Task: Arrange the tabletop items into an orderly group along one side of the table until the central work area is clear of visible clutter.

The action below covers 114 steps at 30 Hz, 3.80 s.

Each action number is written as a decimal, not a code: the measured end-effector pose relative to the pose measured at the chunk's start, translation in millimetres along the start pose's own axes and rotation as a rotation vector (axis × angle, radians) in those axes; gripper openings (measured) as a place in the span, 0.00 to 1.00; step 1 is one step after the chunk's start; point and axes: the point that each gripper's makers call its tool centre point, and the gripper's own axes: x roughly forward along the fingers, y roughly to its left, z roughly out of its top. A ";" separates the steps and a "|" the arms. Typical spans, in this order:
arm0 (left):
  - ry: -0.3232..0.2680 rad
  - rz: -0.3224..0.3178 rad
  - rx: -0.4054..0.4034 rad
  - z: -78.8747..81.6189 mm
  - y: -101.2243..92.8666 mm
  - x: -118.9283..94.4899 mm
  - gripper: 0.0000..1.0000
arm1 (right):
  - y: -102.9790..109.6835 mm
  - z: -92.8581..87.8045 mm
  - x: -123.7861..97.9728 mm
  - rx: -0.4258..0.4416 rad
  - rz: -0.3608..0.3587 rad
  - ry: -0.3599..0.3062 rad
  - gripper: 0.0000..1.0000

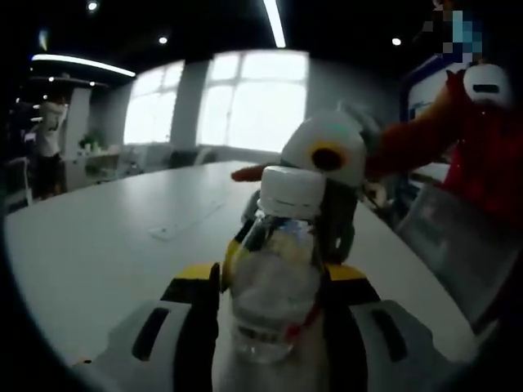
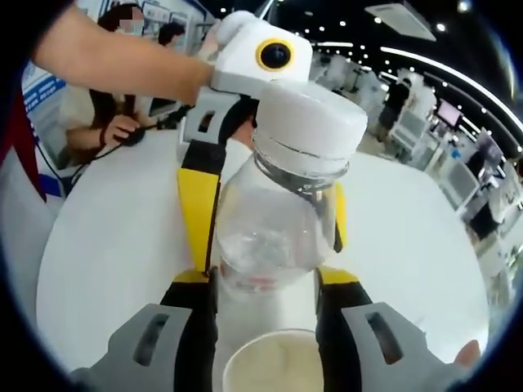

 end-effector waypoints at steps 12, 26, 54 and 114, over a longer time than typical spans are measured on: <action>0.062 0.025 0.013 -8.2 0.7 -14.8 0.49 | -2.8 4.5 -9.1 0.034 -0.007 -0.034 0.52; 0.109 0.090 0.015 -8.3 -5.8 -38.1 0.54 | -6.0 11.7 -49.0 0.055 -0.052 -0.115 0.60; 0.081 0.280 -0.078 0.9 -79.4 -51.9 0.61 | 21.9 -34.7 -161.7 0.202 -0.231 -0.176 0.71; 0.011 0.552 -0.111 13.9 -266.6 -11.7 0.63 | 193.3 -141.4 -344.3 0.562 -0.704 -0.193 0.79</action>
